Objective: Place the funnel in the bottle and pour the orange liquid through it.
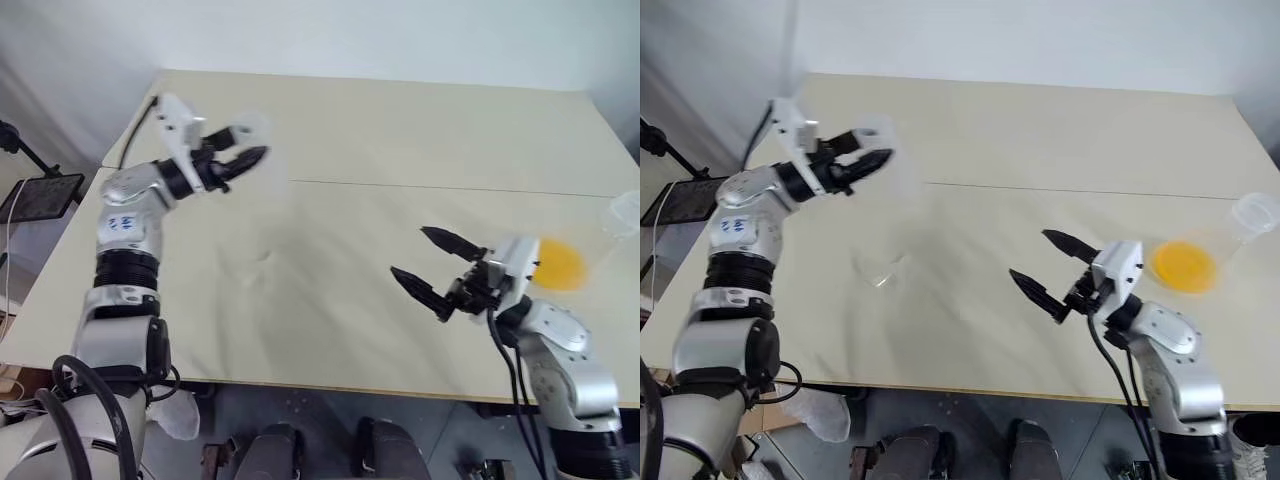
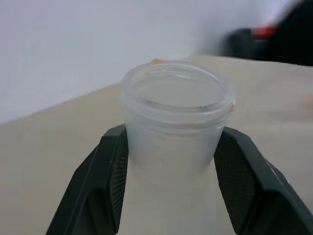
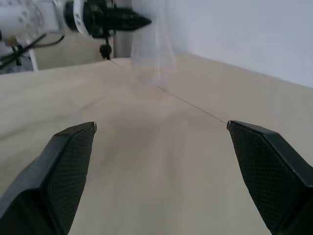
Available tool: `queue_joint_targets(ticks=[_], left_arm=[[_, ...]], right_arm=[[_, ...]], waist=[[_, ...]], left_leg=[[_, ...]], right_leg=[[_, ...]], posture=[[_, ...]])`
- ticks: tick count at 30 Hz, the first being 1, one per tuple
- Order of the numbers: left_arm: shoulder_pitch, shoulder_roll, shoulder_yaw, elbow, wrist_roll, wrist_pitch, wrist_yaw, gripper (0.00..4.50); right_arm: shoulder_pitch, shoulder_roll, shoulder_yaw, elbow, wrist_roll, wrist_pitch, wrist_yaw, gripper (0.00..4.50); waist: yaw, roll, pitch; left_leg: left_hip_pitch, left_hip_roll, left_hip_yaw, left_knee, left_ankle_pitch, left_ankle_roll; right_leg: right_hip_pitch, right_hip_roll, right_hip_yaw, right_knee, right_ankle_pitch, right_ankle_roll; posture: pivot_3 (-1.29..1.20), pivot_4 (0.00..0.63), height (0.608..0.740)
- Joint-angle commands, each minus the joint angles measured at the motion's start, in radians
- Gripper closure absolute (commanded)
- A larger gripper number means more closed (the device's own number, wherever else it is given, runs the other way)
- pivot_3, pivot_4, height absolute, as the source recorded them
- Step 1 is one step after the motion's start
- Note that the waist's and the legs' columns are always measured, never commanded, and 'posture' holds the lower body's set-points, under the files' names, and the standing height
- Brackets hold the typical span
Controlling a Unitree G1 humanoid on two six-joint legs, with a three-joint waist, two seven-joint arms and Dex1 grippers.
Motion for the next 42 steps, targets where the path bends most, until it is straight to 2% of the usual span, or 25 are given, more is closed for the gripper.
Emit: queue_joint_targets(ticks=[1, 8, 14, 18, 28, 32, 39, 42], left_arm=[[0.039, -0.070, -0.105, -0.218, -0.057, 0.142, -0.075, 2.28], [0.101, -0.185, -0.207, -0.248, -0.031, 0.158, -0.101, 2.28], [0.096, -0.238, -0.248, -0.150, 0.034, 0.039, -0.093, 2.28], [0.064, -0.291, -0.217, -0.044, 0.065, -0.054, -0.017, 2.28], [0.003, -0.346, -0.203, 0.123, 0.090, -0.134, -0.005, 2.28], [-0.009, -0.359, -0.196, 0.156, 0.088, -0.140, -0.018, 2.28], [0.005, -0.355, -0.183, 0.116, 0.074, -0.138, -0.045, 0.02], [0.023, -0.335, -0.172, 0.066, 0.055, -0.134, -0.085, 0.02]], right_arm=[[0.103, -0.038, -0.108, -0.109, 0.043, 0.015, -0.017, 0.00], [0.263, -0.039, -0.201, -0.246, 0.067, 0.036, -0.079, 0.00], [0.331, -0.011, -0.202, -0.321, 0.065, 0.033, -0.134, 0.00], [0.341, 0.001, -0.184, -0.345, 0.058, 0.032, -0.163, 0.00], [0.299, 0.002, -0.131, -0.339, 0.052, 0.041, -0.195, 0.00], [0.326, 0.001, -0.153, -0.340, 0.061, 0.030, -0.180, 0.00], [0.475, -0.009, -0.295, -0.319, 0.075, -0.037, -0.096, 0.00], [0.533, -0.011, -0.347, -0.309, 0.081, -0.066, -0.053, 0.00]], waist=[[0.000, 0.000, 0.000], [-0.008, 0.000, 0.000], [0.005, 0.001, 0.000], [0.016, 0.001, 0.000], [0.023, 0.001, 0.000], [0.024, 0.001, 0.000], [0.025, 0.001, 0.000], [0.023, 0.001, 0.000]], left_leg=[[0.000, 0.000, 0.000, 0.000, 0.000, 0.000], [0.002, 0.003, 0.005, 0.000, 0.002, 0.000], [0.002, 0.002, 0.005, 0.000, 0.002, 0.000], [0.000, 0.000, 0.005, 0.000, 0.003, 0.001], [0.000, 0.000, 0.005, 0.000, 0.003, 0.002], [0.000, 0.000, 0.005, 0.000, 0.003, 0.002], [0.000, 0.000, 0.005, 0.000, 0.003, 0.002], [0.000, 0.000, 0.005, 0.000, 0.003, 0.003]], right_leg=[[0.001, 0.000, 0.000, -0.001, 0.000, 0.000], [0.001, 0.003, 0.004, -0.002, 0.000, 0.001], [0.001, 0.002, 0.005, -0.004, 0.000, 0.000], [0.002, 0.001, 0.005, -0.007, 0.001, 0.002], [0.001, 0.001, 0.005, -0.007, 0.001, 0.002], [0.001, 0.001, 0.005, -0.007, 0.001, 0.002], [0.002, 0.001, 0.005, -0.007, 0.001, 0.002], [0.002, 0.001, 0.005, -0.007, 0.001, 0.002]], posture=[[0.00, 0.150, 0.740], [0.00, 0.150, 0.740], [0.00, 0.150, 0.740], [0.00, 0.150, 0.740], [0.00, 0.150, 0.740], [0.00, 0.150, 0.740], [0.00, 0.150, 0.740], [0.00, 0.150, 0.740]])
